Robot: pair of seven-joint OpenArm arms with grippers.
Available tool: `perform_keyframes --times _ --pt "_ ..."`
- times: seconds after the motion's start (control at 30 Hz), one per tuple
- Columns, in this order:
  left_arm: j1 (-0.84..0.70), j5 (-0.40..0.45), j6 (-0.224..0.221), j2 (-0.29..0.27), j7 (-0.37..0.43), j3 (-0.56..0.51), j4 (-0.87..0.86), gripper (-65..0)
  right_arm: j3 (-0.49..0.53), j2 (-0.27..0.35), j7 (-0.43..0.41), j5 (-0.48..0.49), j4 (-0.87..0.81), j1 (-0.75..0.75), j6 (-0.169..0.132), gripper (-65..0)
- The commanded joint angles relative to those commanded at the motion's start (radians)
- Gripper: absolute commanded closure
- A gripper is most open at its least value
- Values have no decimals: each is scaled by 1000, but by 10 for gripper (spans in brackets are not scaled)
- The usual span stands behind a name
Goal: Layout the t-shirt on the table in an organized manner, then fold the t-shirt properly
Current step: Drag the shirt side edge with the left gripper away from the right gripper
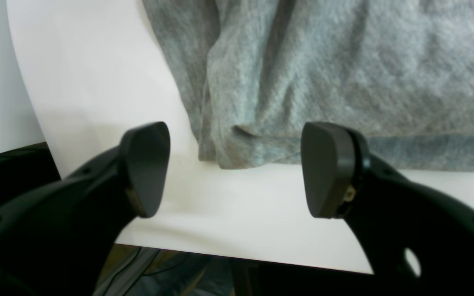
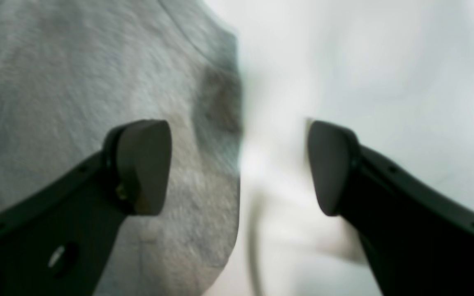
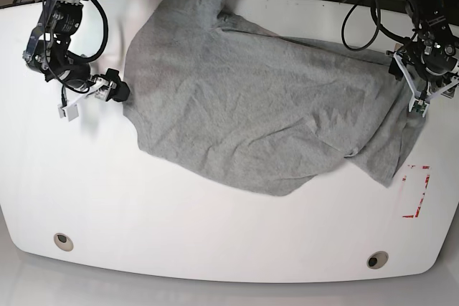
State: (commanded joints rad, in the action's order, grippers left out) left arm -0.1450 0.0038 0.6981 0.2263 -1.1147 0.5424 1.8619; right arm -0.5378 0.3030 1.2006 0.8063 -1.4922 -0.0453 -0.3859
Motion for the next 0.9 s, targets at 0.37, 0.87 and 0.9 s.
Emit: perform_keyframes --times 0.37,0.87,0.9 --pt "28 0 0 18 54 17 3 -467 3 -69 3 0 0 -43 -25 -499" --pt "133 0 0 74 57 114 3 -467 107 -123 3 2 -2 -77 -26 -495" --pt "137 0 0 74 57 120 3 -467 112 -123 3 2 -2 -77 -26 -494"
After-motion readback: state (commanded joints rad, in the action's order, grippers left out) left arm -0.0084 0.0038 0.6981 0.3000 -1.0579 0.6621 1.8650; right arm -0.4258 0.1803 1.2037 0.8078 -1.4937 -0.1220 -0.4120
